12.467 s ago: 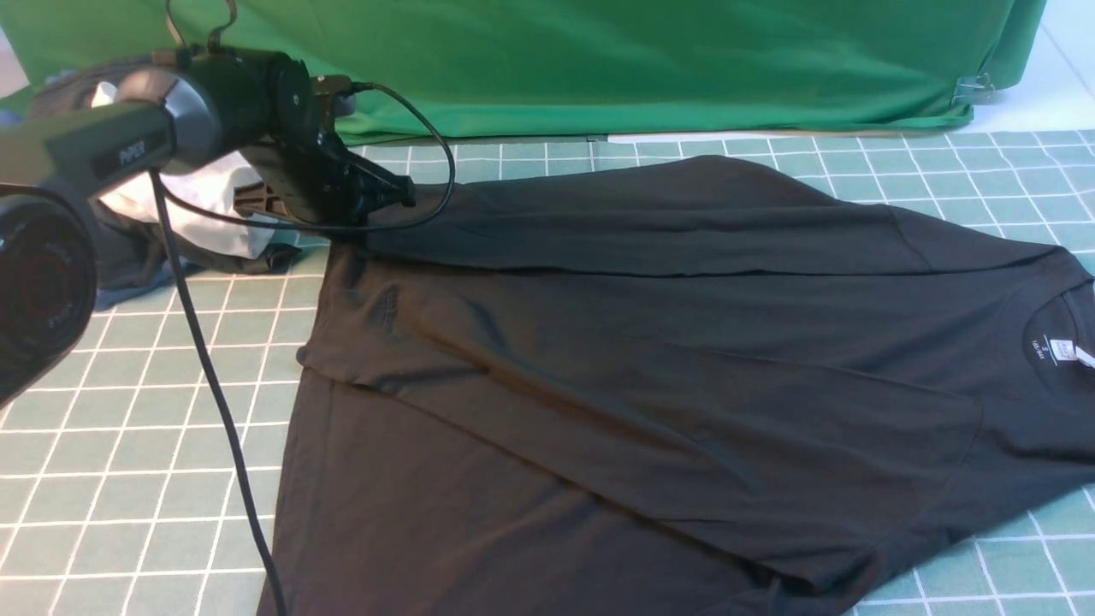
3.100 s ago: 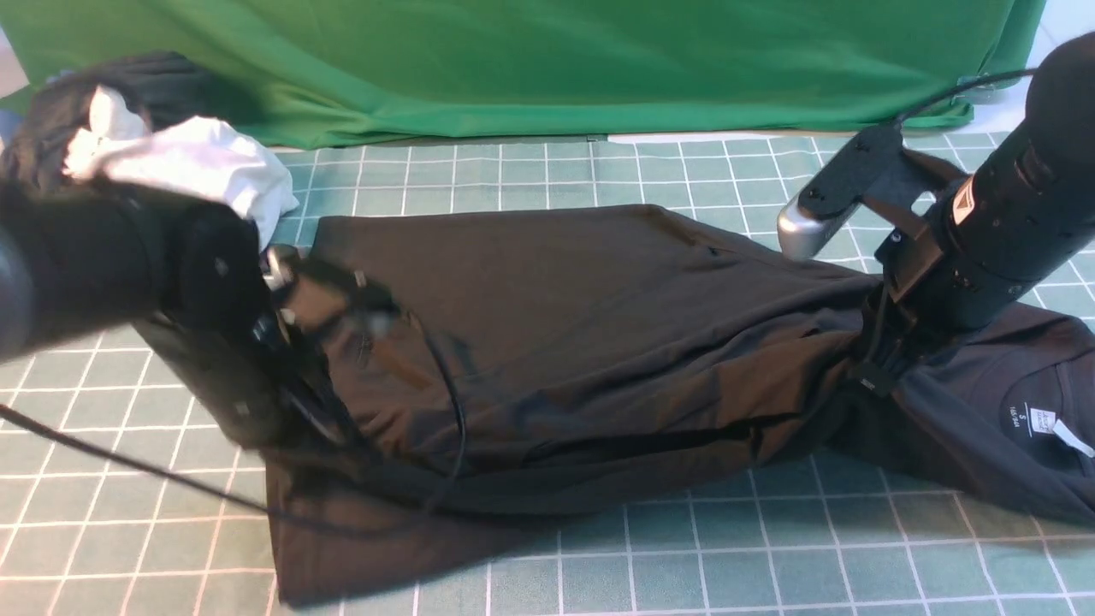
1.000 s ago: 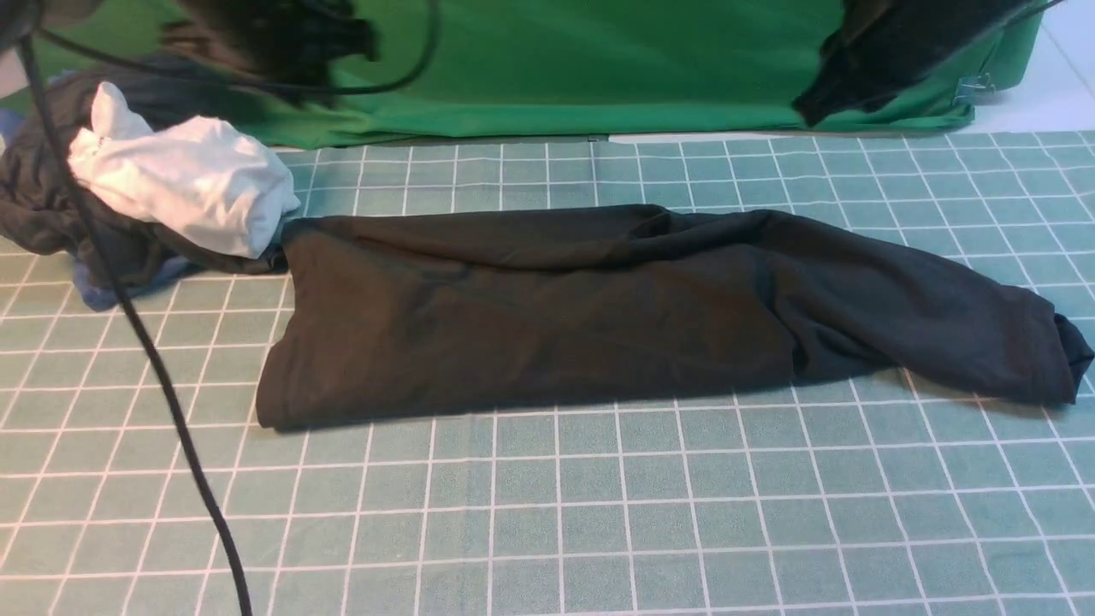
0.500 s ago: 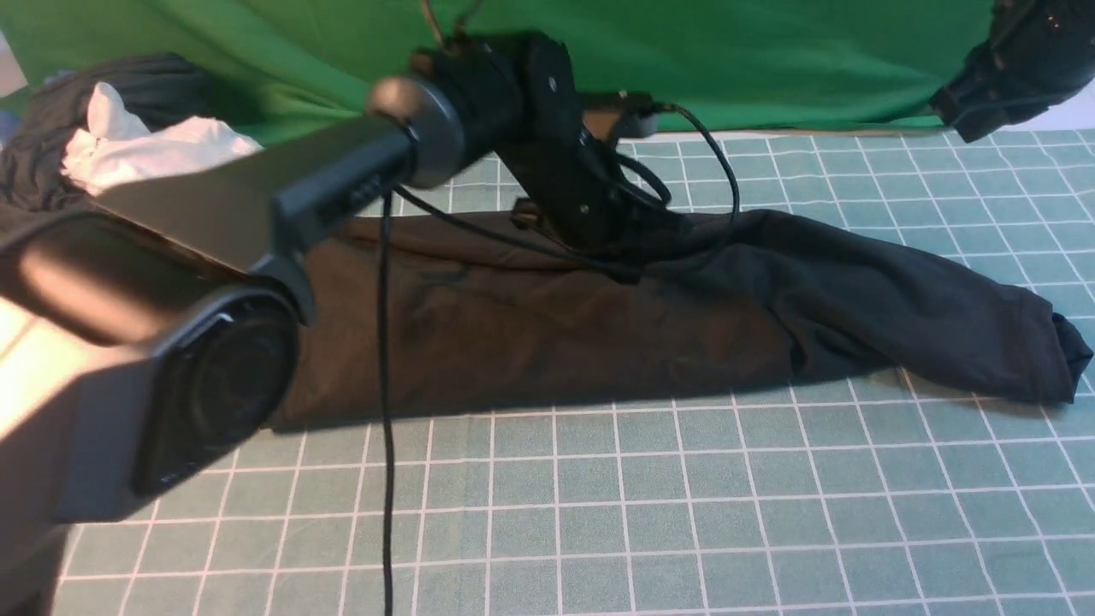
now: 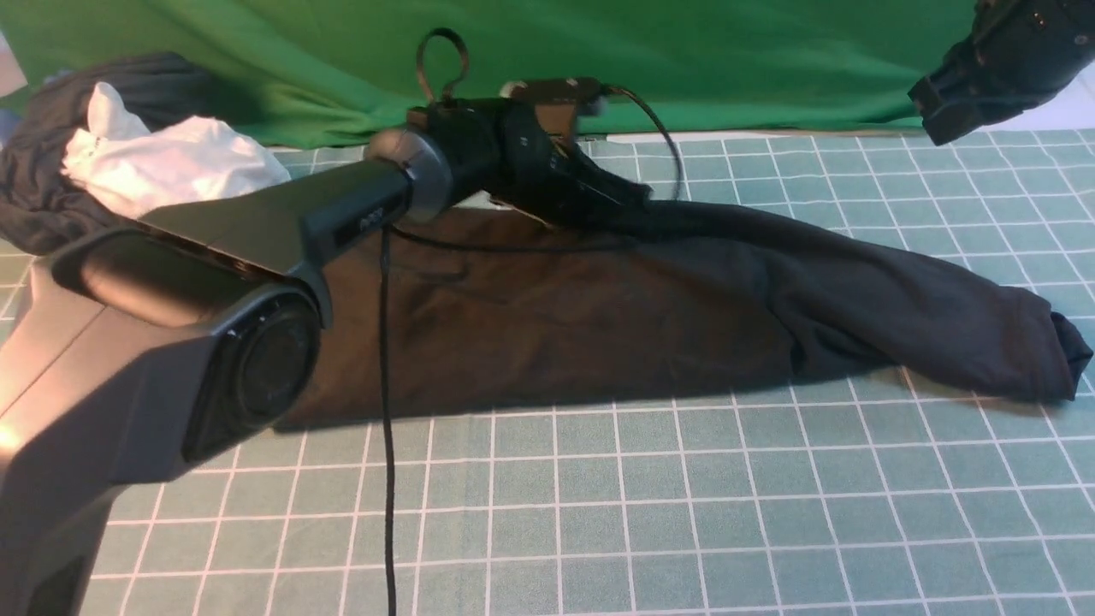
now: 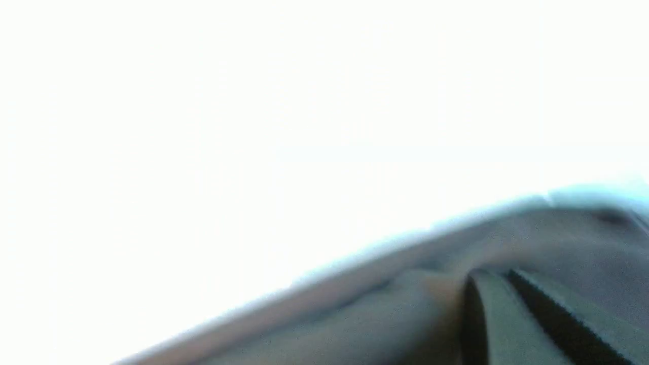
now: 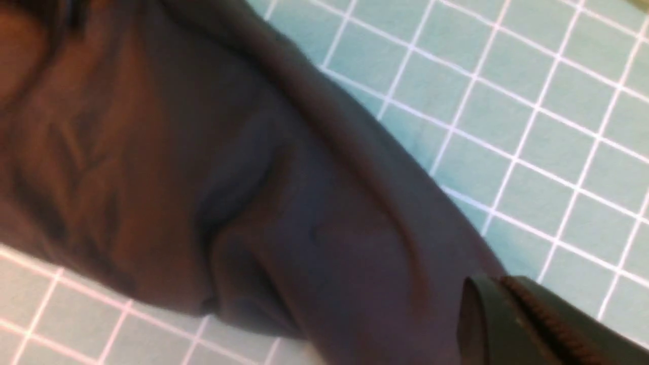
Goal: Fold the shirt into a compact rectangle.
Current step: 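Pull the folded dark garment lengthwise by its ends to straighten it flat on the table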
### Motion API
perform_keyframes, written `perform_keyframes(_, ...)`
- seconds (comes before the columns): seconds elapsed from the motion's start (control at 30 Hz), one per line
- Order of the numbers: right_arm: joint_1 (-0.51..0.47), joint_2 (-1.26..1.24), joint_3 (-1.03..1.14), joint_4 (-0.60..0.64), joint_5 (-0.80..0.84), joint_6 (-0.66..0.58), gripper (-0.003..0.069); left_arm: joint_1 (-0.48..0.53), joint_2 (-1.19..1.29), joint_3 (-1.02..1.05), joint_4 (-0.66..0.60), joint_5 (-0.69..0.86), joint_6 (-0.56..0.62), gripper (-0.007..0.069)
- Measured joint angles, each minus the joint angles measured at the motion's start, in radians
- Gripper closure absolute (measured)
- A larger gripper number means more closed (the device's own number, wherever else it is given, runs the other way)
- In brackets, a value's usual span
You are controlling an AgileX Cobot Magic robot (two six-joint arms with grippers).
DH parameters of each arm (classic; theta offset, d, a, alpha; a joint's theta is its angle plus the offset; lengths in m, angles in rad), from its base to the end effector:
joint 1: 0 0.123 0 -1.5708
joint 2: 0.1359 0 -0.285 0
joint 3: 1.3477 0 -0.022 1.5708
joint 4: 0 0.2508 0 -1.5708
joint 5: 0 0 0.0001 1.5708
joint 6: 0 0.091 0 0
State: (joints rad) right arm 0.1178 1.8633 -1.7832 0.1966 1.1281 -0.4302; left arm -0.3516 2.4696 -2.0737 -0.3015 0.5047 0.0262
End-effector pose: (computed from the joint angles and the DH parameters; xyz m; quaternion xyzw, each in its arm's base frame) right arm 0.4038 0.0640 0.3256 -0.2421 0.9397 0.0601 0.2341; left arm 0.5153 -0.2030 0.1490 0.0789 0.9202 -0.1738 0.3419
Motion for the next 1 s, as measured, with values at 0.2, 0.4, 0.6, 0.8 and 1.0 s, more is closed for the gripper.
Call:
perform_keyframes(0.2, 0.001, -0.008, 0.000, 0.003, 0.079, 0.004, 0.0637, 0.081, -0.027, -0.216, 0.006, 0.330, 0.008, 0.0617)
perform_keyframes(0.4, 0.001, -0.037, 0.001, -0.030, 0.084, 0.034, 0.0637, 0.083, -0.123, -0.299, 0.013, 0.640, 0.112, 0.0617)
perform_keyframes(0.6, -0.108, -0.085, 0.071, -0.101, 0.082, 0.097, 0.0615, 0.072, -0.301, -0.176, 0.040, 0.703, 0.110, 0.0617)
perform_keyframes(0.8, -0.246, -0.047, 0.168, -0.108, 0.055, 0.142, 0.0464, 0.065, -0.425, 0.147, 0.040, 0.712, 0.105, 0.0617)
perform_keyframes(1.0, -0.293, 0.068, 0.180, -0.028, -0.005, 0.159, 0.0231, 0.062, -0.419, 0.407, 0.043, 0.606, 0.104, 0.0617)
